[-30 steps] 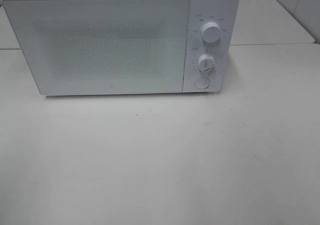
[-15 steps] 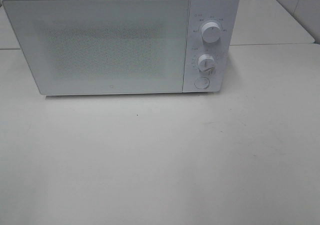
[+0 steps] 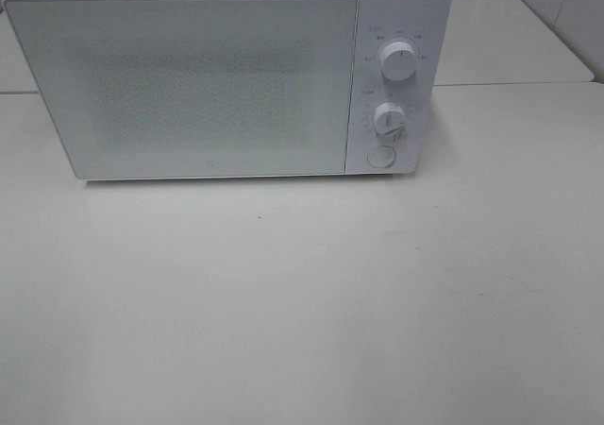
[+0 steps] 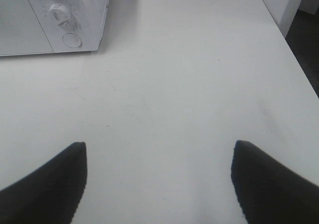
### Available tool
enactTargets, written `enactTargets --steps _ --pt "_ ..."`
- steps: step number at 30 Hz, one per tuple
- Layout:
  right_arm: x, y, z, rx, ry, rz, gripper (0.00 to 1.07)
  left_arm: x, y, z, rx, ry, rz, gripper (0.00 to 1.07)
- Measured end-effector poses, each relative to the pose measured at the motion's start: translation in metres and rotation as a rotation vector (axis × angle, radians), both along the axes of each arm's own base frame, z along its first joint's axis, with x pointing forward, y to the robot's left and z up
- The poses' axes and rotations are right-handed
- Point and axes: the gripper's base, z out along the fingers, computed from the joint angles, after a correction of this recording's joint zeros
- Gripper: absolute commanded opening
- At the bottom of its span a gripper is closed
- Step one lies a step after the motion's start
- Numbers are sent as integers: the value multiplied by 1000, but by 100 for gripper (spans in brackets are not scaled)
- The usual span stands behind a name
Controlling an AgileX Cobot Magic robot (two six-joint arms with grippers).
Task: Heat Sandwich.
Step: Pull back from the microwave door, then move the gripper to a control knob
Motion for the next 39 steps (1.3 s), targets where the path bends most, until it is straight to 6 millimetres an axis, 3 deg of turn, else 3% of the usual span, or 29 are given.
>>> enactTargets --steps 39 --pt "0 0 0 0 0 0 76 0 0 0 0 0 3 101"
